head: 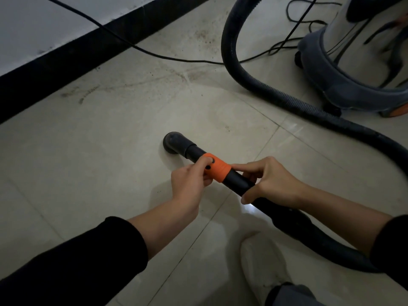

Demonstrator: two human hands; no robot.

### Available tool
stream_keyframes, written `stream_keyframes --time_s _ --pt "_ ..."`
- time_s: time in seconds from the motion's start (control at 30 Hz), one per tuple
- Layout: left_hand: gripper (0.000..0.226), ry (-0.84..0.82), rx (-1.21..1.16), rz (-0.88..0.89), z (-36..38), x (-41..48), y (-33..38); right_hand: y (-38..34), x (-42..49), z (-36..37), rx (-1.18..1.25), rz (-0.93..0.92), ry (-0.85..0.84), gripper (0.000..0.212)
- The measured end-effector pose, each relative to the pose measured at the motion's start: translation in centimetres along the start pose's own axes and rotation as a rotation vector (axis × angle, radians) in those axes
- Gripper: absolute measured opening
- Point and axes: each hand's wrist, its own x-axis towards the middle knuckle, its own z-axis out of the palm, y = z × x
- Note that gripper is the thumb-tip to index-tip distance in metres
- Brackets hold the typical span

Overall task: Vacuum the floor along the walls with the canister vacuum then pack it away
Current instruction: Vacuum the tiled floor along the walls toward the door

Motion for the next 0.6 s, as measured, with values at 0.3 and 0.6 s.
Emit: stream_keyframes --time_s 0.3,0.6 --pt "0.012 0.034 -0.074 -0.082 -3.4 -1.8 -0.9 -0.1 0.5 1.2 -0.053 -0.082 -0.195 0.074" --pt "0.014 -0.027 -0.054 -0.157 -6.0 -4.0 -2.5 -0.2 0.1 2.9 -0.164 -0.050 -0.473 0.055"
